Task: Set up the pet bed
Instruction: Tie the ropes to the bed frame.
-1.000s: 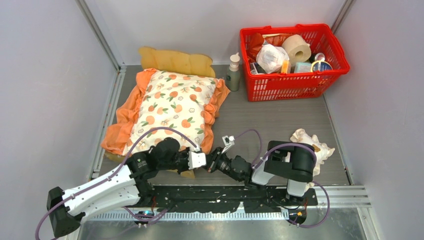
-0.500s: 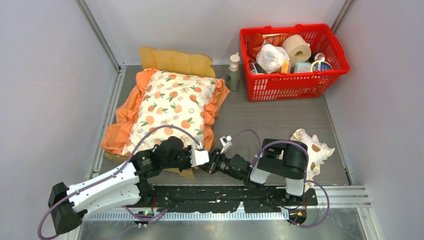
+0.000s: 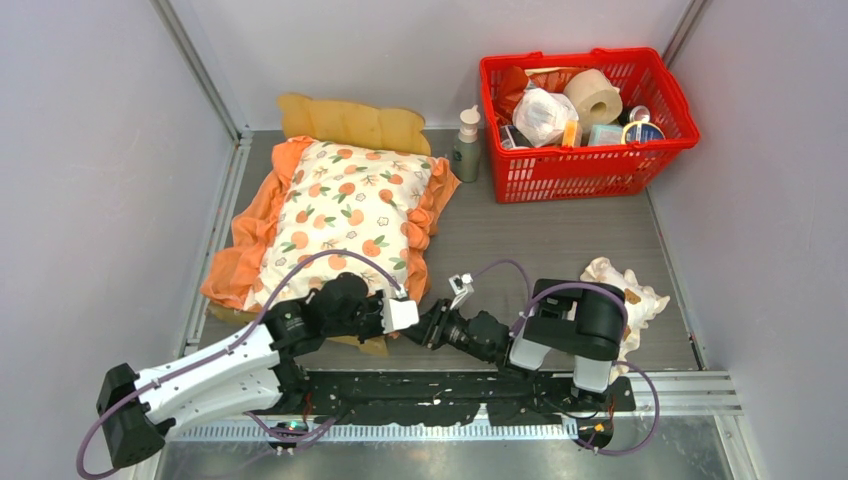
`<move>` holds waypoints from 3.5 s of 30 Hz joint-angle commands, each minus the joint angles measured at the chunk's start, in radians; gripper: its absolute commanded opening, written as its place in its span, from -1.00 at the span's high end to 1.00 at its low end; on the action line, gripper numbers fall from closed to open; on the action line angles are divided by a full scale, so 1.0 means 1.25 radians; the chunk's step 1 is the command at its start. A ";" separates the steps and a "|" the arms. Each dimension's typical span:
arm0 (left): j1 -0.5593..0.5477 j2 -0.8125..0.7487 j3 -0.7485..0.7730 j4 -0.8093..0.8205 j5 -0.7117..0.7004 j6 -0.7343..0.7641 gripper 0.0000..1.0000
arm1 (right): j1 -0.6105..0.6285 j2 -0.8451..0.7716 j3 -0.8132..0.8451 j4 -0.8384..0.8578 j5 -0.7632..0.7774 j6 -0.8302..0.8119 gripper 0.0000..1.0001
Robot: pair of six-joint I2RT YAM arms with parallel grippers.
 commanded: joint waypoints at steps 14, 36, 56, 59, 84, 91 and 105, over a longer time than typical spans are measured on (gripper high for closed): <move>0.014 0.019 0.030 -0.015 0.013 -0.015 1.00 | 0.000 -0.047 -0.005 0.103 0.033 -0.055 0.52; 0.014 0.018 0.031 -0.012 0.023 -0.016 1.00 | 0.009 0.032 0.081 0.109 0.004 0.068 0.89; 0.015 0.030 0.031 -0.015 0.029 -0.012 1.00 | 0.007 -0.038 0.025 0.118 0.015 0.089 0.53; 0.015 0.032 0.032 -0.015 0.028 -0.012 1.00 | 0.002 -0.063 -0.003 0.118 0.025 0.063 0.47; 0.016 0.053 0.044 -0.024 0.042 -0.030 1.00 | 0.113 -0.091 0.004 0.119 -0.153 -1.268 0.24; 0.017 0.075 0.059 -0.037 0.056 -0.038 1.00 | 0.184 -0.043 0.040 0.119 -0.035 -1.536 0.24; 0.021 0.073 0.063 -0.049 0.049 -0.035 1.00 | 0.202 0.022 0.087 0.119 0.035 -1.633 0.39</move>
